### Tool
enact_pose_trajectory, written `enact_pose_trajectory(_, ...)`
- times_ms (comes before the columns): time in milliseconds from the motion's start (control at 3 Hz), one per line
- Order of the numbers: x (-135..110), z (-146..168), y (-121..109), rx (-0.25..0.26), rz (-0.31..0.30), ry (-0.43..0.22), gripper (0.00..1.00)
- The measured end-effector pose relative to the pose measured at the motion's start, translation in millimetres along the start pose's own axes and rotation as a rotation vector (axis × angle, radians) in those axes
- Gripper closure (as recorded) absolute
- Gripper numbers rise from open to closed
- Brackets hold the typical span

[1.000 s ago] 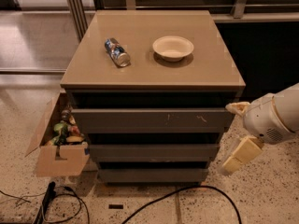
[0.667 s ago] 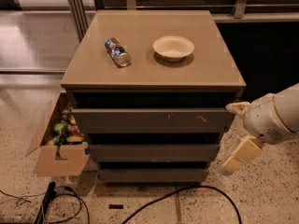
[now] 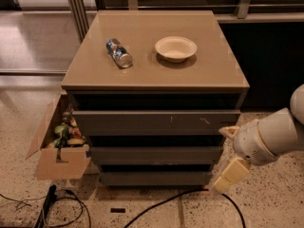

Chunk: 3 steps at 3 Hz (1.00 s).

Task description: Open middle drawer

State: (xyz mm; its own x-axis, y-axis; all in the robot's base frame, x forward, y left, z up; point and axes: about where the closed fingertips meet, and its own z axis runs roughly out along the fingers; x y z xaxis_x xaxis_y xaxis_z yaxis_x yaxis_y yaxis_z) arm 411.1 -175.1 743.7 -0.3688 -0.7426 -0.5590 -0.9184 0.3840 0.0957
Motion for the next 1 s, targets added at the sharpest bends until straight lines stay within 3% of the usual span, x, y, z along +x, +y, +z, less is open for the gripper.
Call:
enact_pose_trajectory(333,32,48,-7,-0.014,0.067,-0.012,0.00)
enact_pose_trajectory(667,57,86,-21,0.025,0.095,-0.027,0.00)
enact_pose_trajectory(1000,68,107,-38,0.109,0.057,-0.031,0.00)
